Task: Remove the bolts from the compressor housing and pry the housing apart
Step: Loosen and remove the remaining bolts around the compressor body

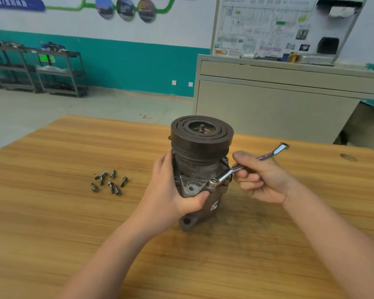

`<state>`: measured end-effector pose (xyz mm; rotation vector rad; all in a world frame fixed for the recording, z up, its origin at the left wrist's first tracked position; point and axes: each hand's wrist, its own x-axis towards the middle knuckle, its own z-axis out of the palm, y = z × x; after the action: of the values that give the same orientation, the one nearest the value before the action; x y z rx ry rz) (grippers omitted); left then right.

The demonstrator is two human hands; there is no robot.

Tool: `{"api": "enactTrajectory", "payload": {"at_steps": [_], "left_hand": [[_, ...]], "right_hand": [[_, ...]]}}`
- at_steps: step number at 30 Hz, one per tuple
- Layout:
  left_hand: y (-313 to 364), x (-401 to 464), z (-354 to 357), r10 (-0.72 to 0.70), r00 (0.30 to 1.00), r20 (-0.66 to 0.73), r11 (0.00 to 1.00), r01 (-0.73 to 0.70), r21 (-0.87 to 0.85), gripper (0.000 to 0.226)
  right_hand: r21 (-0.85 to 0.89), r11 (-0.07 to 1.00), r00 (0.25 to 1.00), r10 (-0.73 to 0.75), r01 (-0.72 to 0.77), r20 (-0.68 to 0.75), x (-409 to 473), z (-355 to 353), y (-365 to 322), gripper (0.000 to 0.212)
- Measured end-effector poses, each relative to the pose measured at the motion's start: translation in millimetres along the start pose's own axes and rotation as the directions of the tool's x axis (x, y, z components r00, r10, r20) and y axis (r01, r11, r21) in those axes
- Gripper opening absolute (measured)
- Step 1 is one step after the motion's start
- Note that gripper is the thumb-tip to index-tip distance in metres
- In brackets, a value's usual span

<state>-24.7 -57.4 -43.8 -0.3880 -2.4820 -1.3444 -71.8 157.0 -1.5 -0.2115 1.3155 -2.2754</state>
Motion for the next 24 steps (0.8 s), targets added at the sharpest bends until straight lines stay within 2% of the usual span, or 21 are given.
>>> {"api": "enactTrajectory", "payload": {"at_steps": [2, 4, 6, 8, 10, 13, 16, 18, 20, 22, 23, 24], "left_hand": [[-2.8, 0.0, -0.3, 0.002, 1.000, 0.008, 1.000, -0.002, 0.000, 0.107], [-6.5, -1.0, 1.2, 0.006, 1.000, -0.007, 1.000, -0.006, 0.002, 0.109], [-8.9, -1.6, 3.2, 0.013, 0.999, -0.030, 1.000, -0.013, 0.014, 0.109], [-9.9, -1.6, 4.7, 0.015, 0.999, -0.045, 1.000, -0.014, 0.022, 0.107], [-9.2, -2.4, 5.5, 0.014, 0.999, -0.049, 0.999, -0.013, 0.033, 0.107], [-5.2, -3.5, 6.7, -0.001, 0.998, -0.056, 0.999, 0.003, 0.041, 0.109], [-1.1, -5.2, 8.5, 0.003, 0.997, -0.079, 0.999, 0.000, 0.043, 0.109], [0.3, -6.6, 8.4, 0.019, 0.996, -0.088, 0.999, -0.015, 0.040, 0.108], [0.6, -8.3, 7.6, 0.033, 0.996, -0.084, 0.999, -0.030, 0.038, 0.104], [0.5, -8.5, 7.0, 0.043, 0.996, -0.077, 0.999, -0.040, 0.037, 0.102], [-0.1, -8.1, 7.0, 0.045, 0.996, -0.075, 0.998, -0.042, 0.038, 0.103], [-1.1, -7.8, 7.3, 0.046, 0.996, -0.075, 0.998, -0.043, 0.039, 0.104]], "right_hand": [[0.117, 0.993, 0.999, -0.031, 0.032, -0.009, 0.6, 2.3, -1.5, 0.046], [0.157, 0.970, 0.981, -0.171, 0.183, -0.090, -7.8, 1.0, 1.2, 0.055], [0.017, 0.938, 0.924, -0.337, 0.346, -0.181, -20.8, 2.0, 7.7, 0.051], [-0.137, 0.880, 0.849, -0.474, 0.454, -0.232, -32.7, 8.3, 19.2, 0.036], [-0.230, 0.828, 0.784, -0.559, 0.512, -0.270, -39.1, 17.8, 30.3, 0.030], [-0.313, 0.755, 0.709, -0.652, 0.576, -0.270, -43.4, 27.8, 43.1, 0.032], [-0.485, 0.658, 0.627, -0.736, 0.576, -0.254, -47.0, 37.3, 54.8, 0.036], [-0.628, 0.558, 0.542, -0.803, 0.542, -0.247, -51.3, 45.3, 65.5, 0.039], [-0.773, 0.387, 0.440, -0.884, 0.502, -0.158, -54.2, 49.7, 77.1, 0.033], [-0.903, 0.172, 0.402, -0.916, 0.393, 0.001, -50.5, 51.9, 85.7, 0.035], [-0.932, 0.177, 0.423, -0.906, 0.316, -0.029, -46.8, 50.6, 86.0, 0.037], [-0.921, 0.280, 0.467, -0.875, 0.272, -0.128, -43.4, 47.5, 82.7, 0.039]]}}
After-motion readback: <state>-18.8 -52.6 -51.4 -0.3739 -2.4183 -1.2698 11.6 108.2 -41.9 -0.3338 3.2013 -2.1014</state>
